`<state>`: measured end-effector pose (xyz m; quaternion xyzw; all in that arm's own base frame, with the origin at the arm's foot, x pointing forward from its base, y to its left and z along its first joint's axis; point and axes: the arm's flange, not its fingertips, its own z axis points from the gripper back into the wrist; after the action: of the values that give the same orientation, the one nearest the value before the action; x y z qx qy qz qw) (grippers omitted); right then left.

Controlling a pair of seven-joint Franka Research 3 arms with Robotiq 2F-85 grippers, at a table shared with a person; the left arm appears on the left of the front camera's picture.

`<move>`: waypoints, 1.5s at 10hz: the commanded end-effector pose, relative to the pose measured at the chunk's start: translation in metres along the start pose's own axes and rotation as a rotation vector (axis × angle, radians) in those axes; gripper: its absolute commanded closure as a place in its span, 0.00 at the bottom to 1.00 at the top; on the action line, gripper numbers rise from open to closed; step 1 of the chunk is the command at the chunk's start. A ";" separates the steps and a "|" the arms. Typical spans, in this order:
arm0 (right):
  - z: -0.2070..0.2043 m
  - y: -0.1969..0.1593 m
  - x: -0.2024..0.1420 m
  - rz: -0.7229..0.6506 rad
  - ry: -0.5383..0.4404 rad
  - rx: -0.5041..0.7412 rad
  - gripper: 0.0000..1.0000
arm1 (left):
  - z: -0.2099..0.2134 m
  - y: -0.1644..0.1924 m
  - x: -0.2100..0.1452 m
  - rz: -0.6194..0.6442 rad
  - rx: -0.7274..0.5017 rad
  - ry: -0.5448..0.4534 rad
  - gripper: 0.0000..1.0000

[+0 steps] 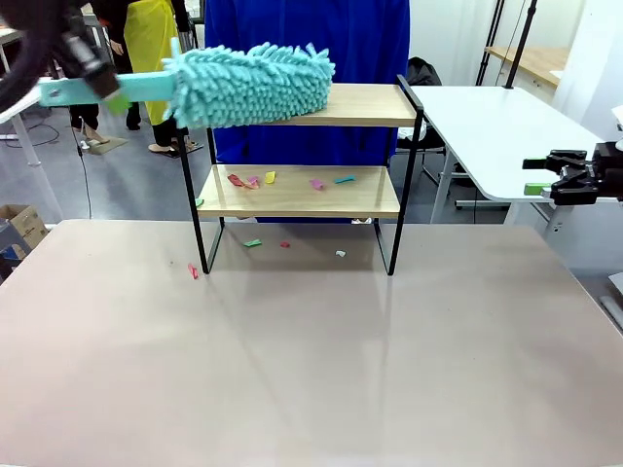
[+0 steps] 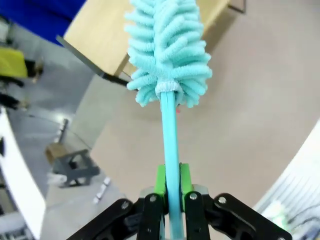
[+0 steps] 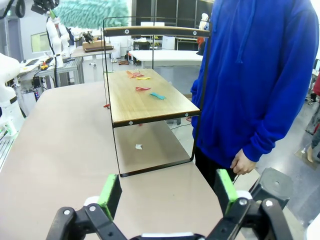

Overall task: Clean the shelf.
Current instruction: Clean the specific section of the Shelf indicated by the human with the Duster.

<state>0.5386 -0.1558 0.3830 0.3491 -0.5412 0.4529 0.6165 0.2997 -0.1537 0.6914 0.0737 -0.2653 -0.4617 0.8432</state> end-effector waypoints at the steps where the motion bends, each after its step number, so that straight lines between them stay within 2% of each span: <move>1: -0.001 0.001 0.003 0.006 0.000 0.003 0.00 | 0.013 0.007 -0.022 -0.160 0.033 -0.045 0.87; 3: -0.001 0.001 0.003 0.006 0.000 0.003 0.00 | 0.001 0.007 -0.038 -0.359 0.069 -0.094 0.87; 4: -0.001 0.001 0.003 0.006 0.000 0.003 0.00 | -0.005 0.005 -0.044 -0.420 0.067 -0.091 0.87; 6: -0.001 0.001 0.003 0.006 0.000 0.003 0.00 | -0.012 0.006 -0.058 -0.509 0.022 0.005 0.87; 7: -0.001 0.001 0.003 0.006 0.000 0.003 0.00 | -0.018 0.005 -0.065 -0.580 -0.016 0.099 0.87; 8: -0.001 0.001 0.003 0.006 0.000 0.003 0.00 | -0.018 0.000 -0.069 -0.647 -0.058 0.148 0.87; 12: -0.001 0.001 0.003 0.006 0.000 0.003 0.00 | -0.024 -0.024 -0.069 -0.831 -0.213 0.366 0.87; 15: -0.001 0.001 0.003 0.006 0.000 0.003 0.00 | -0.036 -0.034 -0.072 -0.866 -0.279 0.504 0.87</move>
<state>0.5386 -0.1558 0.3830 0.3491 -0.5412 0.4529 0.6165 0.2566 -0.1224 0.6135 0.1564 0.0431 -0.7644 0.6240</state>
